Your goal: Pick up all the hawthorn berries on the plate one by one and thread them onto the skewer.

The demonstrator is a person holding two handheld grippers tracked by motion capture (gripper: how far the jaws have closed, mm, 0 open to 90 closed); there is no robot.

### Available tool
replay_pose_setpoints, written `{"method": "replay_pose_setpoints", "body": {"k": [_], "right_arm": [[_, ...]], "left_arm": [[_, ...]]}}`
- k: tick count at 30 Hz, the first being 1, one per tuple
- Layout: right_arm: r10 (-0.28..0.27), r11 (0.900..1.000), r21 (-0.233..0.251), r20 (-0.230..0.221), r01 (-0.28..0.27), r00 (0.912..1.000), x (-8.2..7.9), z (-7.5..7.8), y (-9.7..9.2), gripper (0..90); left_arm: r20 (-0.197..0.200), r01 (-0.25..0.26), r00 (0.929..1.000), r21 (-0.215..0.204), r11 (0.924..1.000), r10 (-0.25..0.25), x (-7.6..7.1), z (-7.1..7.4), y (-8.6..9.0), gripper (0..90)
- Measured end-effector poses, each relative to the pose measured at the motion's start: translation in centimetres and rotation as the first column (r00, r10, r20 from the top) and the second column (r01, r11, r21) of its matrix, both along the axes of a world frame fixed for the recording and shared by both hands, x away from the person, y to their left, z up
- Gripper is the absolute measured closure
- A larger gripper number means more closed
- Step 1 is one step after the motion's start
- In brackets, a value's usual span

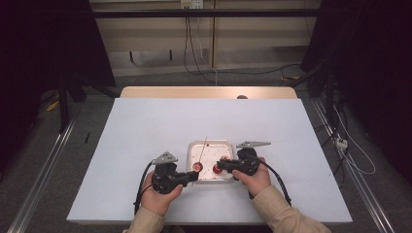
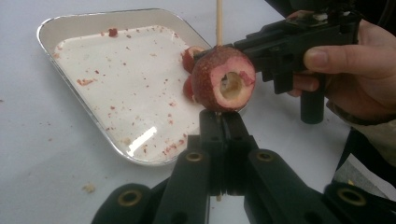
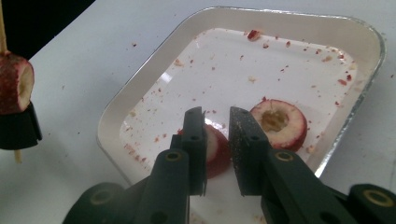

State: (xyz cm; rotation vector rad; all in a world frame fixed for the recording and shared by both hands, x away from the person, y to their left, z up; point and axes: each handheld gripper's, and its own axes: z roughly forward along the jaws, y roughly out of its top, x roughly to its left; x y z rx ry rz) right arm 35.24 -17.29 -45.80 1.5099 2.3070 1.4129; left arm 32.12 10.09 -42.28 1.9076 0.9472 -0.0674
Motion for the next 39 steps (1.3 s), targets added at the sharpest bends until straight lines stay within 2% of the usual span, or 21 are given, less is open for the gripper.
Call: {"method": "replay_pose_setpoints", "body": {"k": [8, 12, 14, 17, 20, 25, 27, 29, 31, 33, 39], "right_arm": [[0.078, 0.9968, -0.015, 0.0, -0.078, 0.9969, -1.5, 0.8, -0.3, 77.7], [0.08, 0.9966, -0.023, 0.052, -0.079, 0.9954, -1.3, 1.2, -0.2, 70.6], [0.068, 0.9975, -0.022, 0.063, -0.067, 0.9957, -0.9, 1.1, -0.2, 69.2], [0.076, 0.9971, -0.006, 0.046, -0.076, 0.996, -0.4, 0.6, 0.0, 65.9], [0.102, 0.9947, -0.016, 0.033, -0.102, 0.9942, -0.3, 0.0, 0.3, 65.1], [0.092, 0.9957, -0.002, 0.01, -0.092, 0.9957, -0.4, -0.1, 0.4, 63.0], [0.105, 0.9944, 0.014, -0.01, -0.104, 0.9945, -0.4, -0.2, 0.3, 63.7], [0.1, 0.995, 0.01, -0.017, -0.099, 0.9949, -0.5, -0.3, 0.3, 65.4], [0.111, 0.9932, 0.039, -0.037, -0.11, 0.9931, -0.6, -0.5, 0.4, 68.0], [0.114, 0.9929, 0.037, -0.027, -0.113, 0.9932, -0.6, -0.4, 0.5, 68.9], [0.116, 0.9923, 0.049, -0.046, -0.114, 0.9922, -0.7, -0.3, 0.4, 69.8]], "left_arm": [[0.0, -0.002, 1.0, 0.0, 1.0, 0.002, 0.0, 0.1, 0.1, 89.6], [0.0, -0.002, 1.0, 0.004, 1.0, 0.002, -0.1, 0.1, 0.0, 89.6], [0.001, -0.001, 1.0, 0.001, 1.0, 0.001, -0.1, 0.1, 0.1, 89.6], [-0.001, 0.004, 1.0, 0.002, 1.0, -0.004, -0.1, 0.1, 0.2, 89.5], [-0.005, 0.002, 1.0, -0.002, 1.0, -0.002, 0.0, 0.1, 0.1, 89.5], [-0.004, 0.004, 1.0, 0.001, 1.0, -0.004, -0.1, 0.1, 0.1, 89.5], [-0.004, 0.004, 1.0, 0.002, 1.0, -0.004, 0.0, 0.0, 0.1, 89.5], [-0.004, 0.005, 1.0, 0.003, 1.0, -0.004, -0.1, 0.0, 0.0, 89.5], [-0.002, 0.005, 1.0, 0.004, 1.0, -0.005, -0.1, 0.1, 0.0, 89.5], [-0.002, 0.005, 1.0, 0.002, 1.0, -0.005, -0.1, 0.1, 0.0, 89.5], [-0.007, 0.006, 1.0, 0.002, 1.0, -0.006, -0.1, 0.0, 0.0, 89.5]]}}
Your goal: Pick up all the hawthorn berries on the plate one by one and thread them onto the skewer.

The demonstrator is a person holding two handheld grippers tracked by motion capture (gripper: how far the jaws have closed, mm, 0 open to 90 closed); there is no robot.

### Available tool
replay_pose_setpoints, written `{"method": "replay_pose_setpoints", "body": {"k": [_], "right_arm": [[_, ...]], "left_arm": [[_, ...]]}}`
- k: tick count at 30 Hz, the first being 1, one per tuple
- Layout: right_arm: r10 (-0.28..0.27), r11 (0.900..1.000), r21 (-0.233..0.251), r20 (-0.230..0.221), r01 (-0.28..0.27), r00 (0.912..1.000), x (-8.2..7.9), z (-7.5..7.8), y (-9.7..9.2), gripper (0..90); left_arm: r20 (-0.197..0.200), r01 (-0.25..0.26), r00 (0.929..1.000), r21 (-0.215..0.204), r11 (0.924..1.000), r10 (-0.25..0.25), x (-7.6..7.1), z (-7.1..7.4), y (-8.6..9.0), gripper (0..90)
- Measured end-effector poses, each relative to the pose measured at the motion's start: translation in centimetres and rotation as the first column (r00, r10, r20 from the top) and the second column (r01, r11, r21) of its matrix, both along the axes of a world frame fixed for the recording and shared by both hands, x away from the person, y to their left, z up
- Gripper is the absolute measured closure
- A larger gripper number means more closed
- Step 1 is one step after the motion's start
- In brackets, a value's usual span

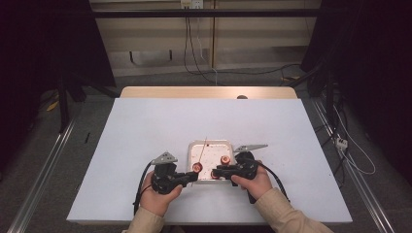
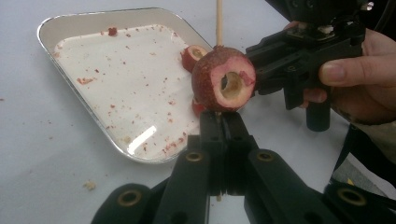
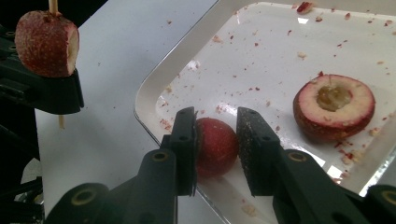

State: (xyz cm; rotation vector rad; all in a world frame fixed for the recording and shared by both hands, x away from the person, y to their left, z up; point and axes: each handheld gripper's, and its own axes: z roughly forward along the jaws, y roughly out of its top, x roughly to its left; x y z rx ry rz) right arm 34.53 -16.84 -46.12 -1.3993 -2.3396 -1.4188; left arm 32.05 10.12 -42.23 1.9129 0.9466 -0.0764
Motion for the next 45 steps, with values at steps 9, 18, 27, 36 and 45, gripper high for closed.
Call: {"method": "replay_pose_setpoints", "body": {"k": [9, 18, 27, 36, 45], "right_arm": [[-0.038, 0.9967, 0.071, -0.031, 0.04, 0.9988, -0.1, 0.4, -0.4, 71.4], [-0.203, 0.9433, 0.258, -0.047, 0.209, 0.978, 0.8, 2.6, -2.7, 71.5], [-0.289, 0.9055, 0.331, 0.02, 0.266, 0.9573, 1.3, 5.6, -3.0, 71.5], [-0.282, 0.9072, 0.34, 0.055, 0.248, 0.9577, 1.4, 6.6, -2.5, 71.5], [-0.255, 0.9152, 0.337, 0.058, 0.221, 0.9653, 1.3, 6.5, -1.9, 71.5]], "left_arm": [[-0.005, 0.004, 1.0, 0.0, 1.0, -0.004, 0.0, 0.0, 0.0, 89.6], [-0.025, 0.022, 0.9995, 0.009, 0.9997, -0.022, -0.3, -0.3, -0.3, 89.6], [-0.056, 0.082, 0.9951, 0.018, 0.9965, -0.081, -0.8, -0.7, -1.6, 89.6], [-0.067, 0.092, 0.9937, 0.024, 0.9954, -0.091, -0.9, -1.0, -2.0, 89.6], [-0.07, 0.083, 0.9942, 0.019, 0.9963, -0.082, -0.7, -1.0, -1.9, 89.6]]}}
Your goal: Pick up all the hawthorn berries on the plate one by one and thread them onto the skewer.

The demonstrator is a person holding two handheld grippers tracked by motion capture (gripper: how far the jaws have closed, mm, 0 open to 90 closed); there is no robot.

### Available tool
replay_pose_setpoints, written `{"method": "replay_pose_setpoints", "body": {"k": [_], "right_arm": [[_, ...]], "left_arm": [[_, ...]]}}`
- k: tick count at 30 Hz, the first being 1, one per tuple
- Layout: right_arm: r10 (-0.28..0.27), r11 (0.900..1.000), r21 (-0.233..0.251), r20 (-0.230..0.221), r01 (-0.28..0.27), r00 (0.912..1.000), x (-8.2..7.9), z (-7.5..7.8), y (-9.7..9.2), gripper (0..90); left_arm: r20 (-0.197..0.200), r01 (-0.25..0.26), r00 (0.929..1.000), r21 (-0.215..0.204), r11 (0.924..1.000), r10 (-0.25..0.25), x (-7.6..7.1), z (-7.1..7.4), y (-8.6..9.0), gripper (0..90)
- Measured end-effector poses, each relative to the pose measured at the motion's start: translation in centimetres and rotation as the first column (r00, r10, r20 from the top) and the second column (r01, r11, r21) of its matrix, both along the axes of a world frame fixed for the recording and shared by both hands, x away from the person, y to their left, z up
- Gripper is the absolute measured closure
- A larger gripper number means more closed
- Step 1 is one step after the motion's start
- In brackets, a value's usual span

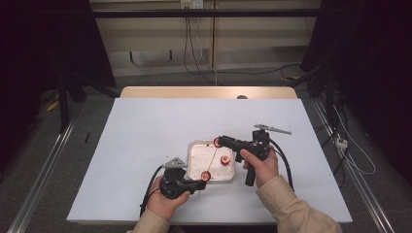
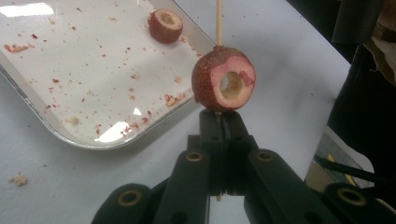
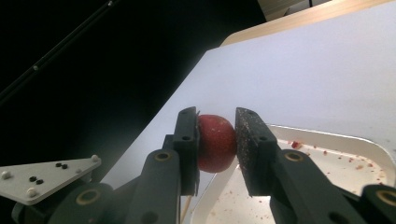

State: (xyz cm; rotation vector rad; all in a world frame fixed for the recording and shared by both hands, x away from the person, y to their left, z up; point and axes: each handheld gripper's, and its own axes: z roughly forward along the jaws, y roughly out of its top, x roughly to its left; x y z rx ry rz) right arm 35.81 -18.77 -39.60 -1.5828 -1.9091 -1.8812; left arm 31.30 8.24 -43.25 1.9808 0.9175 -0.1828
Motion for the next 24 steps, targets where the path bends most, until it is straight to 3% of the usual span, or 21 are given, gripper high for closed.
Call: {"method": "replay_pose_setpoints", "body": {"k": [24], "right_arm": [[0.071, 0.9971, -0.032, 0.033, -0.069, 0.997, -0.7, -0.8, 1.6, 71.4]], "left_arm": [[-0.013, -0.021, 0.9997, -0.03, 0.9993, 0.02, 0.2, 0.0, 0.3, 89.7]]}}
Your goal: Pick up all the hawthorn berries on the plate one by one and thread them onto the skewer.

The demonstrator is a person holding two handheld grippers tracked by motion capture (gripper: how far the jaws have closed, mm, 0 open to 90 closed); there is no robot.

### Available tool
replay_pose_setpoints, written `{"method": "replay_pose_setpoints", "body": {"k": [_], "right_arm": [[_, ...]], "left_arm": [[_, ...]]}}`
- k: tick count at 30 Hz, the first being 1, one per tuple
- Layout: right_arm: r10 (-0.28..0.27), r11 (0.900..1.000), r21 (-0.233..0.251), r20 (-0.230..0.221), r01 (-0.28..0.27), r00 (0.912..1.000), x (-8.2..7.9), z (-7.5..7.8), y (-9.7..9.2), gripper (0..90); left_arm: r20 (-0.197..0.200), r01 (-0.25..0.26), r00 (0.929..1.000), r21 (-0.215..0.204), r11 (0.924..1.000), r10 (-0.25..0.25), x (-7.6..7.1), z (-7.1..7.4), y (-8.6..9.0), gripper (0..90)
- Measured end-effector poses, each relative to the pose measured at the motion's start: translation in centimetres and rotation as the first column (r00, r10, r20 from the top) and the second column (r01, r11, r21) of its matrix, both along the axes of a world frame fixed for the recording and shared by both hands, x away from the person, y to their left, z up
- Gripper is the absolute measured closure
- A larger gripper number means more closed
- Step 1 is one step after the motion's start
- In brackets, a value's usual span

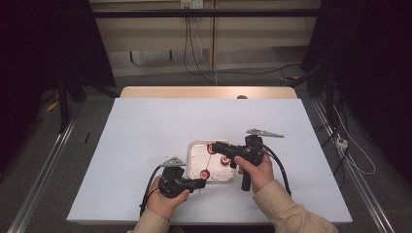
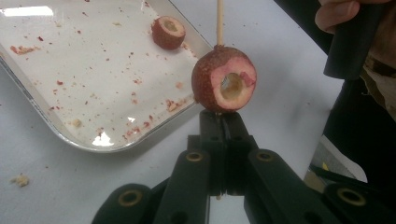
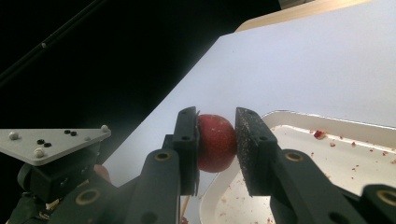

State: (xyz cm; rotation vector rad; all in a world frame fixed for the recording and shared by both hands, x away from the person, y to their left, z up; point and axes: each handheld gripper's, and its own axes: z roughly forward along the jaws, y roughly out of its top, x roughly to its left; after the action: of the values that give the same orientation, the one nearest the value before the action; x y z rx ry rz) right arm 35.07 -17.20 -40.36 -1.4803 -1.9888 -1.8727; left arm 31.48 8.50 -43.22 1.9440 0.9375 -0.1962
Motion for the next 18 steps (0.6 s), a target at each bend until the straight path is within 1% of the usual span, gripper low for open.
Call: {"method": "replay_pose_setpoints", "body": {"k": [1, 4, 5, 7, 8, 12, 14, 15, 17, 18], "right_arm": [[0.003, 1.0, 0.003, -0.002, -0.003, 1.0, -0.03, -0.05, 0.04, 71.4], [0.019, 0.9998, 0.0, -0.005, -0.019, 0.9998, -0.17, -0.3, 0.27, 71.3], [0.023, 0.9997, -0.008, -0.006, -0.024, 0.9997, -0.25, -0.38, 0.39, 71.4], [0.022, 0.9997, 0.0, -0.003, -0.022, 0.9997, -0.33, -0.45, 0.51, 71.4], [0.02, 0.9998, -0.004, -0.004, -0.02, 0.9998, -0.35, -0.45, 0.54, 71.4], [0.026, 0.9997, -0.002, -0.008, -0.026, 0.9996, -0.41, -0.47, 0.61, 71.5], [0.027, 0.9996, -0.007, -0.005, -0.027, 0.9996, -0.44, -0.46, 0.59, 71.5], [0.028, 0.9996, -0.007, -0.007, -0.028, 0.9996, -0.46, -0.47, 0.59, 71.6], [0.025, 0.9997, -0.004, -0.008, -0.025, 0.9996, -0.51, -0.44, 0.6, 71.7], [0.031, 0.9995, -0.004, -0.01, -0.031, 0.9995, -0.52, -0.44, 0.64, 71.7]], "left_arm": [[0.0, 0.002, 1.0, 0.002, 1.0, -0.002, 0.04, 0.01, 0.03, 89.7], [0.001, -0.012, 0.9999, 0.002, 0.9999, 0.012, 0.04, 0.05, 0.06, 89.7], [-0.003, -0.013, 0.9999, 0.001, 0.9999, 0.013, 0.06, 0.02, 0.08, 89.8], [-0.005, -0.019, 0.9998, -0.003, 0.9998, 0.019, 0.12, -0.08, 0.11, 89.7], [-0.003, -0.021, 0.9998, -0.002, 0.9998, 0.021, 0.12, -0.08, 0.11, 89.7], [0.0, -0.032, 0.9995, 0.012, 0.9994, 0.032, 0.09, 0.03, 0.08, 89.8], [0.0, -0.028, 0.9996, 0.016, 0.9995, 0.028, 0.15, 0.0, 0.08, 89.7], [0.003, -0.036, 0.9994, 0.022, 0.9991, 0.036, 0.15, 0.03, 0.07, 89.7], [0.002, -0.039, 0.9992, 0.017, 0.9991, 0.039, 0.18, 0.12, 0.05, 89.8], [0.009, -0.04, 0.9992, 0.025, 0.9989, 0.04, 0.16, 0.17, 0.01, 89.7]]}}
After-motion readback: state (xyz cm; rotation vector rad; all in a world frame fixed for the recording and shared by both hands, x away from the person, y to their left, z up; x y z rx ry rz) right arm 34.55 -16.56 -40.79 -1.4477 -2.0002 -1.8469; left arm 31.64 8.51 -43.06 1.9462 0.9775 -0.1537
